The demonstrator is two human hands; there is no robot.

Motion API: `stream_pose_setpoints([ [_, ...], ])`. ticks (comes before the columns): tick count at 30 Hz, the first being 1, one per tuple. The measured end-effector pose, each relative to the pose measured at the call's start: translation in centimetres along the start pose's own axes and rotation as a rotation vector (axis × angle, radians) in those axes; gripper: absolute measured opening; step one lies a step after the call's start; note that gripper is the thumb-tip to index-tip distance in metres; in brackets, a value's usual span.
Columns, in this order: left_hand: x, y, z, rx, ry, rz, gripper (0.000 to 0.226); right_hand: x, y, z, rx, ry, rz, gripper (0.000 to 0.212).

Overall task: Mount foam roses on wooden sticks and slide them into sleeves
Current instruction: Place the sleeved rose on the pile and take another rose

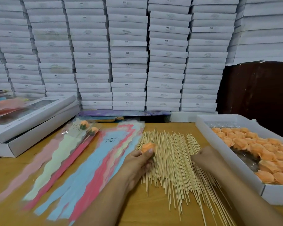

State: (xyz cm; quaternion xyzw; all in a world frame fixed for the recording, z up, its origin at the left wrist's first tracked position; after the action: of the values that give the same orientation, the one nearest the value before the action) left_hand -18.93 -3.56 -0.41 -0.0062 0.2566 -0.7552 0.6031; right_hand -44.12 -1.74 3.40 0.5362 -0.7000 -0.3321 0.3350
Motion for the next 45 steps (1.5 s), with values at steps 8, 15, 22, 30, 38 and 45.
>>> stream_pose_setpoints([
  [8,-0.4,-0.3,0.3,-0.043,0.009,-0.066,0.057,-2.5,1.8,-1.5,0.360,0.161,0.048,0.024],
  [15,-0.6,-0.3,0.7,-0.111,-0.034,-0.072,0.057,-4.0,1.8,-1.7,0.444,0.191,-0.003,0.017],
  [22,-1.0,-0.2,1.4,-0.288,-0.041,-0.023,0.044,-5.4,1.9,0.1,0.367,0.229,-0.002,0.013],
  [30,-0.7,0.9,2.1,-0.507,-0.056,0.042,0.042,-7.5,1.3,2.2,0.217,0.339,0.125,0.040],
  [38,-0.8,1.0,2.1,-0.488,-0.051,0.078,0.042,-7.5,0.8,2.7,0.184,0.354,0.145,0.047],
  [45,-0.8,1.0,2.0,-0.470,-0.045,0.084,0.043,-7.4,0.7,2.9,0.187,0.347,0.112,0.027],
])
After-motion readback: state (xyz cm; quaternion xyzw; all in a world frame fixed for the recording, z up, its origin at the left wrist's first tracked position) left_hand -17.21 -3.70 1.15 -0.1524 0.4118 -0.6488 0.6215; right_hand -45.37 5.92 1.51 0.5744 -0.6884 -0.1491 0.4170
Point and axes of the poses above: each hand's wrist, its own x-axis towards the middle knuckle, its own y-axis out of the back of the hand, z = x × y, the point moved 4 cm from there along x, towards the middle knuckle, and after that the axes turned 10 degrees about y, right-handed, at the moved point
